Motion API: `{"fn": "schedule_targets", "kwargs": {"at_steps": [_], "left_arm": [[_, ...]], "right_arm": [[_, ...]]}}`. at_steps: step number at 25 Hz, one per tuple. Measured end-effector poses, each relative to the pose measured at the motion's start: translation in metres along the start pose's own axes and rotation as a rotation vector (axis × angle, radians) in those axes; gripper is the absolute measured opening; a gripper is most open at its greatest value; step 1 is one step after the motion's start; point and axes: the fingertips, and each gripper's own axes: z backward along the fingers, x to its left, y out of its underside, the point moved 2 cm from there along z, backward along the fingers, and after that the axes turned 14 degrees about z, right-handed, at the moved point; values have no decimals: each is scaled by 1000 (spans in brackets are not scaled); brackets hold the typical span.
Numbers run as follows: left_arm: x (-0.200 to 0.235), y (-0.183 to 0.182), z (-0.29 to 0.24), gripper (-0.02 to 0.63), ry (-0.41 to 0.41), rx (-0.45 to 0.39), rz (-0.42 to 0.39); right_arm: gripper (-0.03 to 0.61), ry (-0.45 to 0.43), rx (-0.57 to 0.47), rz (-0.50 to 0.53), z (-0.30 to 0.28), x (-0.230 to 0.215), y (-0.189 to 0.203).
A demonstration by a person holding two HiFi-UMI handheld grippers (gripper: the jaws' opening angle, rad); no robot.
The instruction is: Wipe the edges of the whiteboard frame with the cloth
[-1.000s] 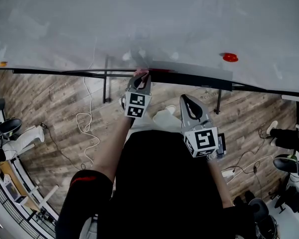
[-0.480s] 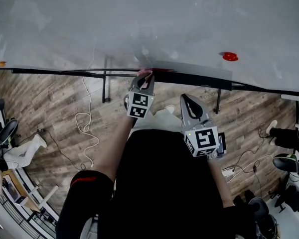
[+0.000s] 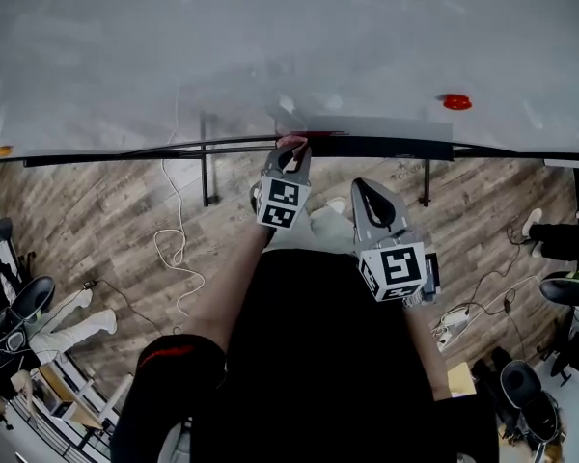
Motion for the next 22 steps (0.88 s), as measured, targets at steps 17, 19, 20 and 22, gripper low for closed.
{"fn": "schedule_targets", "kwargs": {"at_steps": [17, 19, 20, 22], "left_arm": [[-5, -1, 0, 17, 111, 24, -49], [-6, -2, 0, 17, 116, 26, -58], [-7, -2, 1, 17, 118, 31, -63], [-7, 1, 0, 17, 121, 40, -69]], "right_arm": [[2, 119, 28, -27, 6, 32, 2], [2, 125, 25, -23, 7, 32, 1], [2, 129, 22, -21, 8, 32, 0], [2, 135, 15, -16, 8, 29, -2]]}}
